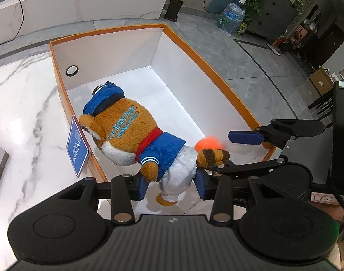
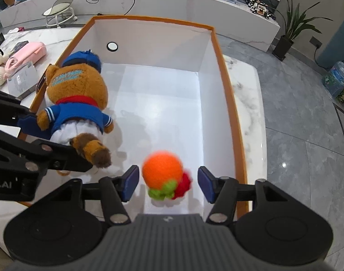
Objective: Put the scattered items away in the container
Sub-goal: 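Open the right tool to drop the fruit while the left tool releases the bear, then move both tools back from the box toward the remaining toys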
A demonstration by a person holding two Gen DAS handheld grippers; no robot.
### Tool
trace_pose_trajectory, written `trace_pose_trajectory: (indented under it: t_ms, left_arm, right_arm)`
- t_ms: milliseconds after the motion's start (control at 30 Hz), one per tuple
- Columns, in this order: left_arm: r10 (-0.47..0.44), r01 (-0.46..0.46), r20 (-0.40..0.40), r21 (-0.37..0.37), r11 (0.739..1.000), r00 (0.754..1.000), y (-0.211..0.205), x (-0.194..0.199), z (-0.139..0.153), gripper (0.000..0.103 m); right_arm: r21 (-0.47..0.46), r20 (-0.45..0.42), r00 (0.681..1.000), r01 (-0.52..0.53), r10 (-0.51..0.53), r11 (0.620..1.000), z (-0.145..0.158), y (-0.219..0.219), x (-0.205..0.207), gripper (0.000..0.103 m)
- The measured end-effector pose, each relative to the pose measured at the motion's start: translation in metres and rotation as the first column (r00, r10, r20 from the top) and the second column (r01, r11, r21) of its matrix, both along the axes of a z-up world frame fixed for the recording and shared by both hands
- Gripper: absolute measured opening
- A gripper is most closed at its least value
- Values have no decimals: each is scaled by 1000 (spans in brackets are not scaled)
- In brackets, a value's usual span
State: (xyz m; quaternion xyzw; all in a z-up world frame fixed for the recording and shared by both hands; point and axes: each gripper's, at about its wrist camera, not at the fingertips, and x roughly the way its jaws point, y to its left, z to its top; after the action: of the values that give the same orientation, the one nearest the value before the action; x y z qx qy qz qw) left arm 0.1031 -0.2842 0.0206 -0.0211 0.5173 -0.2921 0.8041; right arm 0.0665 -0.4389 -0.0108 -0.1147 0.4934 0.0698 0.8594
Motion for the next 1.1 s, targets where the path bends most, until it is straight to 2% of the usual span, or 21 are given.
trace_pose_trajectory:
  t_ms: [433,500,567,833,1100]
  left_arm:
    - [9,-9,-1,-31,999,1000,-1,1,4,53]
    - [8,-8,-1,-39,999,1000,-1,1,5,62]
    - [7,-7,0,-46,999,1000,0,0,7,65]
    - [11,-10,22,-37,999,1000,6,-4,15,68]
    - [32,-30,38,-63,998,999,16,-9,32,68]
  right_arm:
    - [2,12,1000,8,-8,1000,2,-1,-1,61]
    - [1,14,1000,8,-8,1000,4,-1,-2,61]
    - [0,18,1000,7,-7,1000,6,1,-3,61]
    - [-13,39,999,3,-3,1000,21,4,-8,61]
    - [-32,67,998,-5,7,999,41,9,-13,62]
